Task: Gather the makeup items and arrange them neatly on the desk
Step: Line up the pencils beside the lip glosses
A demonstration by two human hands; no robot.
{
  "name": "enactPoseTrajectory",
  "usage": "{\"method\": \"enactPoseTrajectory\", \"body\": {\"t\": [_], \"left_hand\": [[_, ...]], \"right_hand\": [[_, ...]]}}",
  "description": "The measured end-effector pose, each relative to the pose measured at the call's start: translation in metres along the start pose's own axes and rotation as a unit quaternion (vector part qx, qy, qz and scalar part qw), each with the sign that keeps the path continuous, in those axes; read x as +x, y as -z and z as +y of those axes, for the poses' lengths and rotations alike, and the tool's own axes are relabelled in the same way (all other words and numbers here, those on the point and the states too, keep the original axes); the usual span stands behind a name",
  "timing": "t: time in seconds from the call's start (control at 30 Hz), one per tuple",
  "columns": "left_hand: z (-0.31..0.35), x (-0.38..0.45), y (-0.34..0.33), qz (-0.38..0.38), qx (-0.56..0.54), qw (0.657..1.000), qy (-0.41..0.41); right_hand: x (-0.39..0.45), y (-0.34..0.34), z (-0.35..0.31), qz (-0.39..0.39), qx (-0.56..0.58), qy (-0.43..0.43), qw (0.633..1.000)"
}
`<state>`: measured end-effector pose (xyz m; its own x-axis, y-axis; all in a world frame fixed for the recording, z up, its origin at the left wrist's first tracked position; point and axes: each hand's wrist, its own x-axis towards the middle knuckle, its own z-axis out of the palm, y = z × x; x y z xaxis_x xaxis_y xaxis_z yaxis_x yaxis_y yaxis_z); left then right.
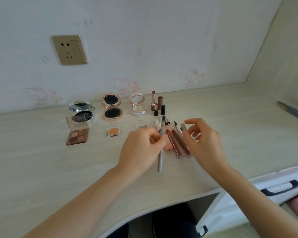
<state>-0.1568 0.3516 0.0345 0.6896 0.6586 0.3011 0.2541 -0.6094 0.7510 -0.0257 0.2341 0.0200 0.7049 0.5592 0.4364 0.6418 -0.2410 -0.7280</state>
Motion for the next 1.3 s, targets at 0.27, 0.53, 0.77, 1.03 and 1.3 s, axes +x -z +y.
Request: {"method": "enactPoseTrajectory", "body": {"t": [0.27,0.53,0.77,1.03,1.3], "left_hand": [[0.039,0.034,-0.069,-0.018,0.145,0.988,-0.053],[0.051,0.055,-0.109,-0.05,0.303,0.947,-0.098],[0.051,0.053,-0.11,-0.053,0.341,0.928,-0.139],[0.027,0.015,-0.078,-0.122,0.228,0.927,-0.27],[0.021,0.013,-0.079,-0.135,0.231,0.92,-0.286]], "right_hand": [[0.028,0.028,0.055,-0.006,-0.076,-0.025,0.997],[0.035,0.041,0.086,-0.034,-0.218,0.001,0.975],[0.032,0.046,0.082,-0.089,-0.264,0.016,0.96],[0.019,0.057,0.084,-0.092,-0.244,0.059,0.964],[0.025,0.053,0.082,-0.111,-0.248,0.092,0.958]]}}
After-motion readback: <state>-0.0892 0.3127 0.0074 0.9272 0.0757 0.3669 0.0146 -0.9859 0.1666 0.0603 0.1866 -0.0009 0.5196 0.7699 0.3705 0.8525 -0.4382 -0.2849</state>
